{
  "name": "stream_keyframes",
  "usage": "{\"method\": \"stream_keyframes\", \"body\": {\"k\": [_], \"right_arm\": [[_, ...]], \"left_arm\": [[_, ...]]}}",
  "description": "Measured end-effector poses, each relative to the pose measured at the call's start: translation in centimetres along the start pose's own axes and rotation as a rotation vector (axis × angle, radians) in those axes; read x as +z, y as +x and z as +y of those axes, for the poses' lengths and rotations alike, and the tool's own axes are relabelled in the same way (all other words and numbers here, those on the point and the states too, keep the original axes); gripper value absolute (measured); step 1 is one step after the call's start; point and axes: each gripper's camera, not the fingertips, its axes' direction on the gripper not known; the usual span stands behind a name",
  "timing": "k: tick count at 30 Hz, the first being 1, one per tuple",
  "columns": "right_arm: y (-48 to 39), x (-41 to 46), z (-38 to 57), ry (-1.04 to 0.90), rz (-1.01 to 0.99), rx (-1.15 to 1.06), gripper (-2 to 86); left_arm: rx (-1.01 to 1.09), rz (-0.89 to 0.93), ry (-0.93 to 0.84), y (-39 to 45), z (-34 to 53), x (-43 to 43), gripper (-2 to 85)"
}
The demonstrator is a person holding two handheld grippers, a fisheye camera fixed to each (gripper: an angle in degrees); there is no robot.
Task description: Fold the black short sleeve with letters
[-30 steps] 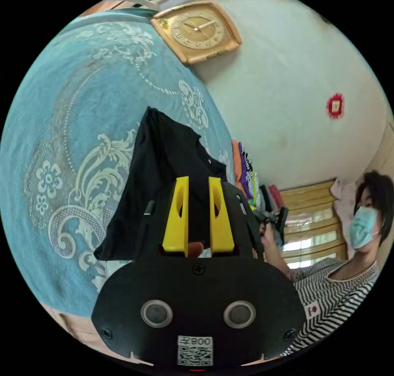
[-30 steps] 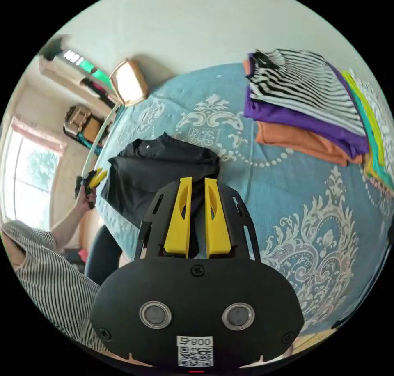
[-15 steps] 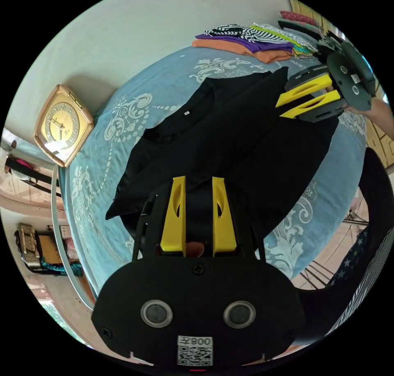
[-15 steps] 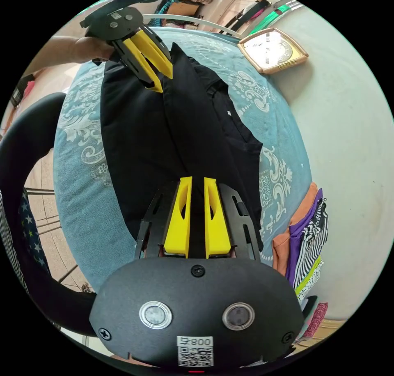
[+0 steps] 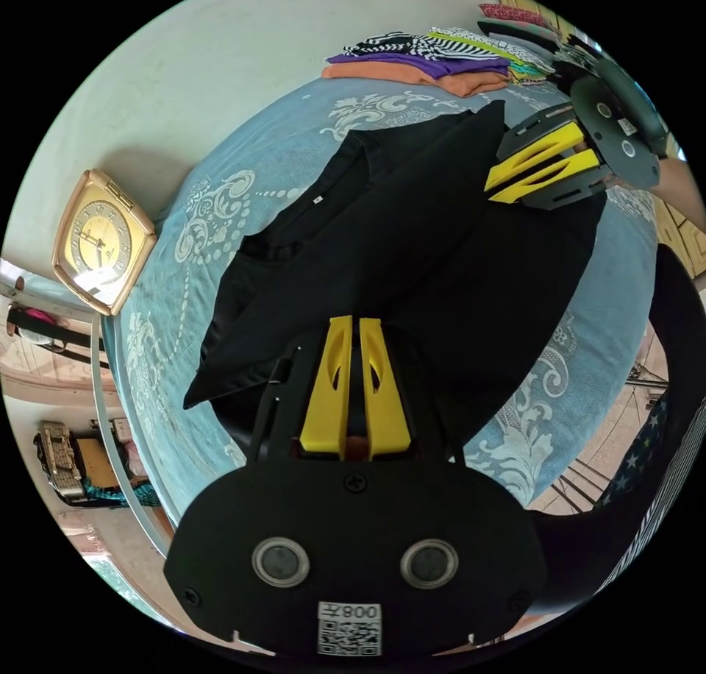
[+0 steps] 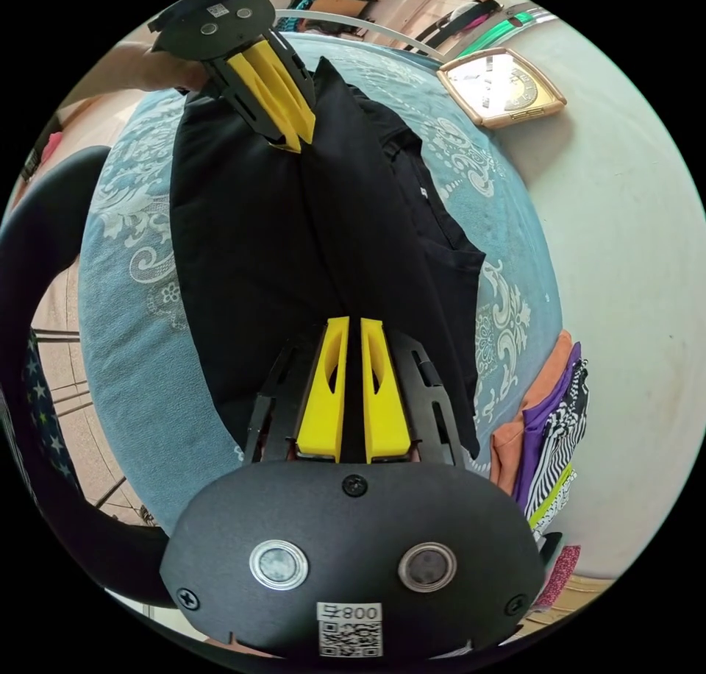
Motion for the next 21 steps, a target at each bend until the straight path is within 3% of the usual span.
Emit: {"method": "stream_keyframes", "body": {"k": [10, 15, 21], "right_arm": [[1.9, -1.7, -2.2, 0.026, 0.042, 0.067, 0.0], [6.9, -4.1, -2.6, 0.114, 0.033, 0.166, -0.1], [13.5, -2.9, -4.5, 0.090, 0.013, 0.228, 0.0]], "left_arm": [[-0.052, 0.002, 0.073, -2.0, -2.7, -1.0, 0.6], [-0.094, -0.005, 0.132, -5.4, -4.5, -1.7, 0.5], [-0.163, 0.014, 0.106, -10.3, -7.5, 0.5, 0.9]]}}
